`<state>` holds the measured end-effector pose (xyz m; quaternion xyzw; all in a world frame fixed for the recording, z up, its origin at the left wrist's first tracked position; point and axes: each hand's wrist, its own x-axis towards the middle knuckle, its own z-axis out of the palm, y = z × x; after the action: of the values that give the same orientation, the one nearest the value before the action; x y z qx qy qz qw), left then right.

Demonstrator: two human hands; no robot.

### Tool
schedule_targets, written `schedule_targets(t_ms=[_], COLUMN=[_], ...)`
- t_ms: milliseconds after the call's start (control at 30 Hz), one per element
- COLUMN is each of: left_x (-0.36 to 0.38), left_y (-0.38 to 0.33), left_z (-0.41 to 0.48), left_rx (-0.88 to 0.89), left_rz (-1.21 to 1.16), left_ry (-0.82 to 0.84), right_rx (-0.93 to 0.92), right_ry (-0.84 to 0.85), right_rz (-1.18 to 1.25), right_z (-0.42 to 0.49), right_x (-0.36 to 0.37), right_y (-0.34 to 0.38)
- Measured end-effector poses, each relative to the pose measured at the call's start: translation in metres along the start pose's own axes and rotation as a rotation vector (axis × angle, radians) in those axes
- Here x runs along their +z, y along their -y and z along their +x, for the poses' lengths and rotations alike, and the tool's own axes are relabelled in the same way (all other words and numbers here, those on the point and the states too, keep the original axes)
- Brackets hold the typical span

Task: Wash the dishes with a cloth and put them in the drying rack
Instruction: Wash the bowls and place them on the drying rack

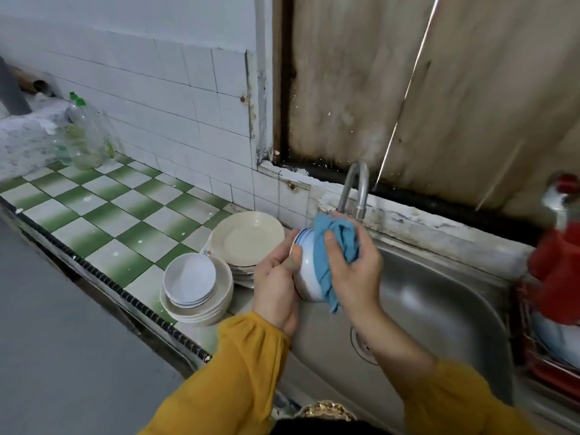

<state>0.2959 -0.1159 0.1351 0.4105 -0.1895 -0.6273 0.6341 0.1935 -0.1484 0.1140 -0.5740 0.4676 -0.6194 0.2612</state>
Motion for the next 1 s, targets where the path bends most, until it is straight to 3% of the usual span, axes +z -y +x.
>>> schedule_targets(t_ms=[67, 100, 200, 333, 533, 700, 867, 933, 1000], left_x=[0.024, 0.033, 0.054, 0.069, 0.085, 0.108, 0.123, 0.126, 0.127], left_y=[0.014, 0.021, 0.04, 0.071, 0.095, 0.109, 0.112, 0.114, 0.118], left_z=[-0.004, -0.004, -0.005, -0.02, -0.034, -0.058, -0.07, -0.077, -0.086], left_rx=[-0.036, -0.065, -0.138, -0.102, -0.094, -0.098, -0.064, -0.061, -0.024], left_rz=[-0.022, -0.03, -0.055, 0.013, 0.02, 0.03, -0.04, -0.01, 0.073], left_ry=[-0.002, -0.013, -0.022, -0.038, -0.062, 0.001, 0.023, 0.088, 0.174], right_rx=[0.141, 0.088, -0.137, 0.174, -0.043, 0.009, -0.239, -0.079, 0.25], right_ry=[-0.155, -0.186, -0.072, -0.262, 0.179, -0.033, -0.08, -0.207, -0.407], right_rz=[-0.053, -0.104, -0.182, -0.073, -0.306, -0.342, -0.194, -0.051, 0.076], right_z=[0.002, -0.002, -0.023, -0.013, -0.019, -0.021, -0.056, -0.065, -0.058], right_x=[-0.021, -0.032, -0.071, -0.123, -0.184, -0.211, -0.218, -0.221, -0.224], right_y=[0.005, 0.009, 0.002, -0.001, 0.013, 0.01, 0.004, -0.001, -0.001])
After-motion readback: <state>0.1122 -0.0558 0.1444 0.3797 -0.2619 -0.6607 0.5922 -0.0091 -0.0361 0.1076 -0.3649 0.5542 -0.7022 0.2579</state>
